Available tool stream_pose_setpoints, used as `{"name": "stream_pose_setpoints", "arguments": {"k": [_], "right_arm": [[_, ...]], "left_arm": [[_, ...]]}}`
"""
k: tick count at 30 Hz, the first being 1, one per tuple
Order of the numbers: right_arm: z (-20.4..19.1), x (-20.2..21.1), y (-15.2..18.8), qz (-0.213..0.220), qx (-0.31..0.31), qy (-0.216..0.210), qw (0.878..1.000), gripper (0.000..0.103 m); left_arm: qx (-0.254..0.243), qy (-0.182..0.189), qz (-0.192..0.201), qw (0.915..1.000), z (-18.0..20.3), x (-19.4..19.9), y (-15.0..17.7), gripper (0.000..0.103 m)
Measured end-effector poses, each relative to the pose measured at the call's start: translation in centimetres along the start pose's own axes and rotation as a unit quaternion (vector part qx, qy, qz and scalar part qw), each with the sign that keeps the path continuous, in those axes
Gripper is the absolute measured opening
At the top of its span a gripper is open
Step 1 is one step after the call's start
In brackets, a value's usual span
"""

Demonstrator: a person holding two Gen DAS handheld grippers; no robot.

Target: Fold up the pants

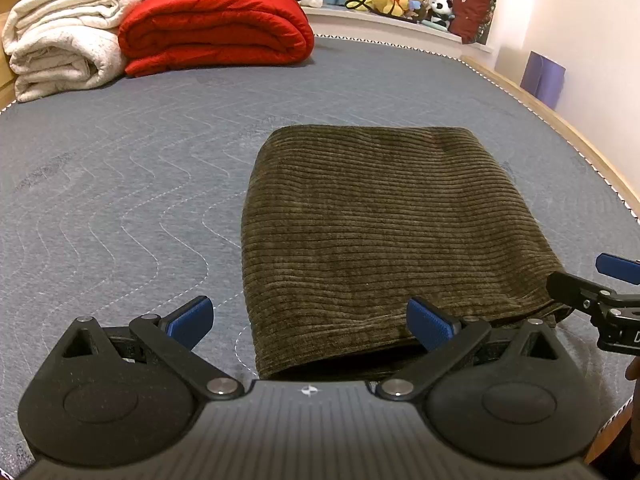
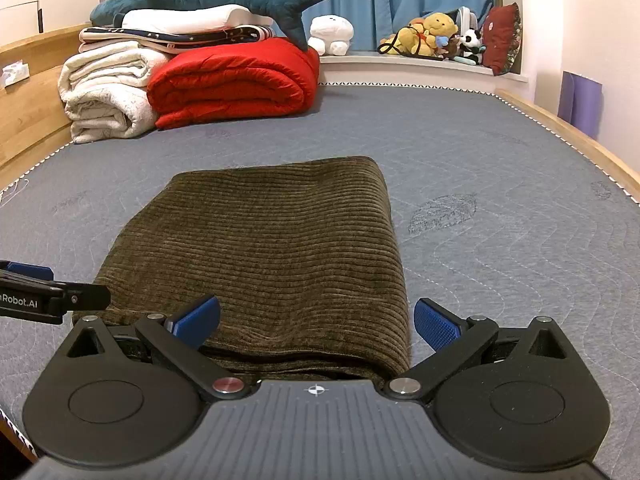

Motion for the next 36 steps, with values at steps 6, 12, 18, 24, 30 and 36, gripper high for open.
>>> {"name": "stream_pose_setpoints", "arguments": {"k": [6,12,18,24,30,36], "right_arm": [[0.01,0.0,0.01,0.0,0.0,-0.001,1.0,0.102],[0.01,-0.04,0.06,0.0,-0.001,-0.002,1.0,0.102],[0.11,-0.04,0.12,0.001,-0.002,-0.003,1.0,0.102],[0.14,-0.03,0.06,0.001,-0.001,-0.005,1.0,0.102],[0.13,-0.01,0.07,0.001,-0.003,-0.005,1.0,0.102],[0.09,0.03,0.1,0.001,-0.002,-0.005,1.0,0.102]], "left_arm": [[0.0,0.0,0.0,1.0,0.0,0.03,0.01,0.103],[0.001,0.003,-0.001,1.0,0.0,0.0,0.01,0.103],[-0.004,0.005,0.002,1.0,0.06,0.11,0.11,0.103],[-0.007,0.01,0.003,0.9999,0.09,0.18,0.03,0.103],[-0.012,0.016,0.005,0.9998,0.22,0.25,0.0,0.103],[-0.016,0.021,0.008,0.9996,0.36,0.32,0.03,0.103]]}}
Point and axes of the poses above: each gripper's, at about its wrist camera, not at the fingertips, and x roughly against the way its jaws point, z to its right, y to its underside, the point moved 7 cm from there along -x, roughly the way its jaws point, and after that the axes turned 9 degrees about x, right-handed, at the moved point
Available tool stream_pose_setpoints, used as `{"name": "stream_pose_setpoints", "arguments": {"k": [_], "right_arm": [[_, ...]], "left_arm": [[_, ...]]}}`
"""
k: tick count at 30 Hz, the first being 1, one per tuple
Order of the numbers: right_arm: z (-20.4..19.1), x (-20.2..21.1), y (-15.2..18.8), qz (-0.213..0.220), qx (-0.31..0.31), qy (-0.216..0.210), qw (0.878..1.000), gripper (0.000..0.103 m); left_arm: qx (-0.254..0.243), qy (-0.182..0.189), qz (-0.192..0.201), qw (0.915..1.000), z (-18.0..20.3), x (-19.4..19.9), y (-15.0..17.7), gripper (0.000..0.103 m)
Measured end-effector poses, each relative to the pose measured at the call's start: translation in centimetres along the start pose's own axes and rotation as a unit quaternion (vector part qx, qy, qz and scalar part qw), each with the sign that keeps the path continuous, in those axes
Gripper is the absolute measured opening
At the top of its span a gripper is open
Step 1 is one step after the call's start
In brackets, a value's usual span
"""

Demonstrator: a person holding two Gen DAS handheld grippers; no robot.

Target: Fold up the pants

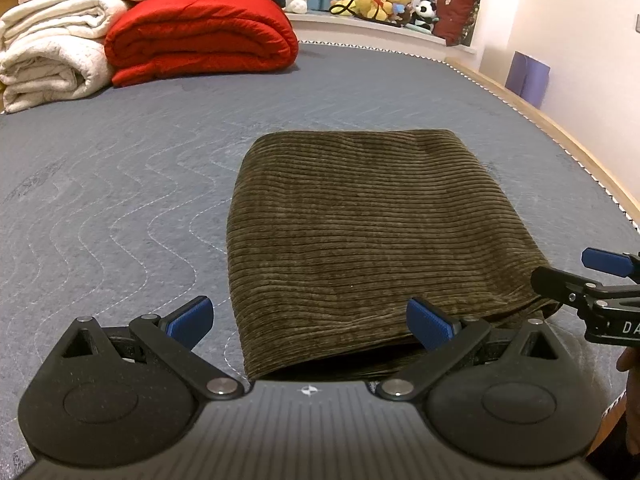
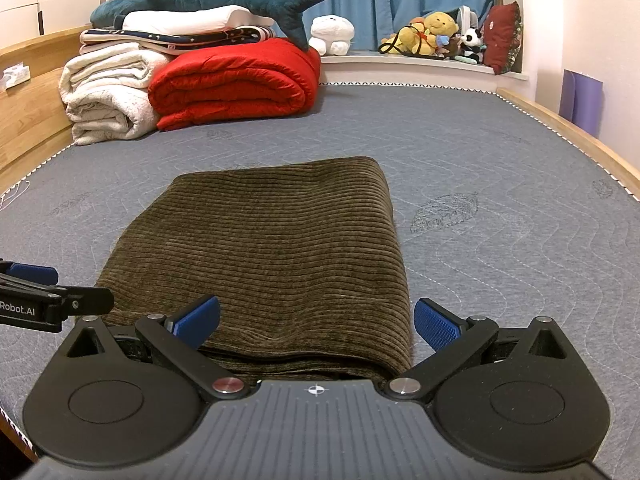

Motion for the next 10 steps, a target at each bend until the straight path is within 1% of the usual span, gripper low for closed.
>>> {"name": "stream_pose_setpoints", "arguments": {"k": [10], "right_arm": [[-0.02,0.02,0.0,0.0,0.0,0.0,1.0,0.102]], "left_arm": [[-0.004,0.004,0.001,1.0,0.11,-0.04,0.11,0.103]]}}
Point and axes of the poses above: each gripper's, at about its wrist camera, not at the fingertips, and x roughly against the way its jaws point, z to its right, y to its underside, the point moved 7 cm from there along -x, roughly the way its jaws point, and after that the axes turned 9 degrees about x, right-handed, at the moved point
